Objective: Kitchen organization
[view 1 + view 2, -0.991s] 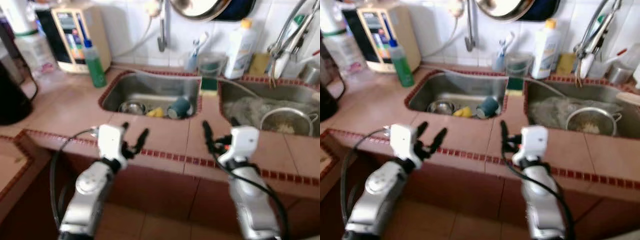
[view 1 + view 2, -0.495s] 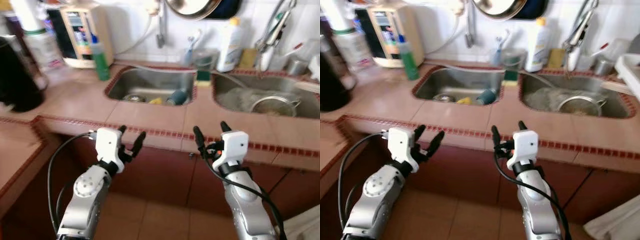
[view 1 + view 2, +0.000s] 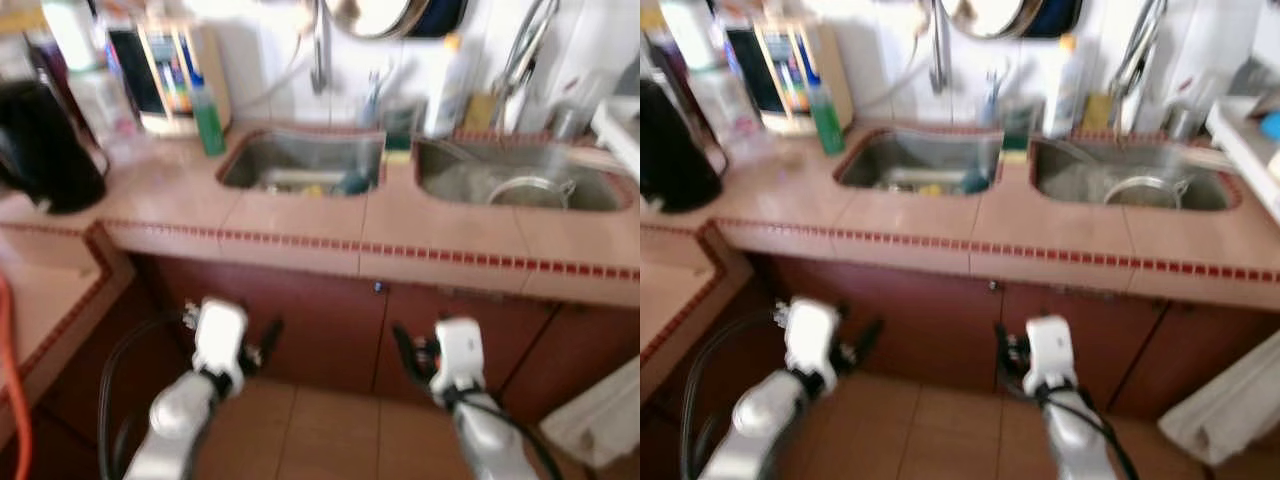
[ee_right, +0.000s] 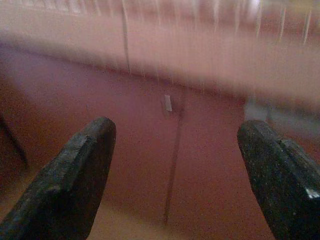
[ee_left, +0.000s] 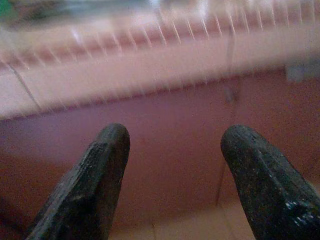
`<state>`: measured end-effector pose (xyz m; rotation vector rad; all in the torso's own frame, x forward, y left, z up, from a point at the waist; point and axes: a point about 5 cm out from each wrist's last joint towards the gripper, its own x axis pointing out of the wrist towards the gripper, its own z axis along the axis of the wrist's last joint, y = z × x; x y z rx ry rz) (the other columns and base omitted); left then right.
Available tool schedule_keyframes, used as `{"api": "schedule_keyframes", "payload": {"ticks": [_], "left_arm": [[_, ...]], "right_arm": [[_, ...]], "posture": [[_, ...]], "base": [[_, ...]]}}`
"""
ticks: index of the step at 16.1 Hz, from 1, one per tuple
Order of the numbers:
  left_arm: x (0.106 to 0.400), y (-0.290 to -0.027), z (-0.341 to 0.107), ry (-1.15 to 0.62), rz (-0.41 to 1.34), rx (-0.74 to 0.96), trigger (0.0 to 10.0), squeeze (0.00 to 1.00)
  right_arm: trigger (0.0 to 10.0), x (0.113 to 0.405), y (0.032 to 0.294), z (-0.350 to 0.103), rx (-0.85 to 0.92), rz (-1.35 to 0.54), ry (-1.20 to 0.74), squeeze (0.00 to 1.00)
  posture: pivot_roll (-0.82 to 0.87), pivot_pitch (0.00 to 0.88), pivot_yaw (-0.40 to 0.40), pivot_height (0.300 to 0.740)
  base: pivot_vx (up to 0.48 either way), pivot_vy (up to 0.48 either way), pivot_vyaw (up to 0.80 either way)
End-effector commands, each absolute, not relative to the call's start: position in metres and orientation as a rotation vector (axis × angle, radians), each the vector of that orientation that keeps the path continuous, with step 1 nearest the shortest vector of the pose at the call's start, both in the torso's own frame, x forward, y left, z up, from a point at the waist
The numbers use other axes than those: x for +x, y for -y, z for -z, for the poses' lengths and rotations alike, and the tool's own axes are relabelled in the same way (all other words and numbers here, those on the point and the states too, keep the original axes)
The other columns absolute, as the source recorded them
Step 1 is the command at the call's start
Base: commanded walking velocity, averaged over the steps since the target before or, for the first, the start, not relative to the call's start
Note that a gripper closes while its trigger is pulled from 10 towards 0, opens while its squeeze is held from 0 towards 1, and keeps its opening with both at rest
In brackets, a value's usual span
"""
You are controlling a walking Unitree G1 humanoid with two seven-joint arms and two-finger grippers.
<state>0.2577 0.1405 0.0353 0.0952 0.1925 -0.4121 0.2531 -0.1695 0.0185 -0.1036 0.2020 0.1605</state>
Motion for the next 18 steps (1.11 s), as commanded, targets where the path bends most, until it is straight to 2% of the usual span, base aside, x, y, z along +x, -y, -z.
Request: {"api": "schedule_keyframes", "payload": {"ticks": [1,5,8,10,11,14,18], "left_arm": [[0.252,-0.145,-0.015,-0.260,0.405,0.165,10.0,0.00],[0.231,-0.151,0.035,-0.483,0.343,0.235,10.0,0.00],[0.214,-0.153,0.057,-0.640,0.323,0.269,10.0,0.00],[0.200,-0.152,0.070,-0.754,0.322,0.200,10.0,0.00],[0.177,-0.153,0.084,-0.859,0.328,0.190,10.0,0.00],[0.152,-0.152,0.096,-0.947,0.277,0.172,10.0,0.00],[0.151,-0.141,0.097,-0.951,0.359,0.224,10.0,0.00]], "right_arm": [[10.0,0.250,0.173,-0.004,-0.108,-0.160,-0.261,0.00],[10.0,0.231,0.174,0.033,-0.124,-0.211,-0.453,0.00],[10.0,0.213,0.172,0.053,-0.184,-0.253,-0.594,0.00],[10.0,0.192,0.180,0.071,-0.161,-0.246,-0.746,0.00],[10.0,0.167,0.192,0.085,-0.141,-0.194,-0.885,0.00],[10.0,0.158,0.194,0.090,-0.058,-0.127,-0.929,0.00],[10.0,0.158,0.185,0.092,-0.020,-0.112,-0.946,0.00]], "posture": [[-0.16,0.023,0.061,0.740],[-0.15,0.029,0.051,0.740],[-0.13,0.028,0.038,0.740],[-0.12,0.022,0.028,0.740],[-0.10,0.009,0.015,0.740],[-0.09,0.000,0.007,0.740],[-0.09,0.000,0.004,0.740]], "base": [[0.000,0.000,0.00],[0.000,0.000,0.00],[0.000,0.000,0.00],[0.000,0.000,0.00],[0.000,0.000,0.00],[0.000,0.000,0.00],[0.000,0.000,0.00]]}}
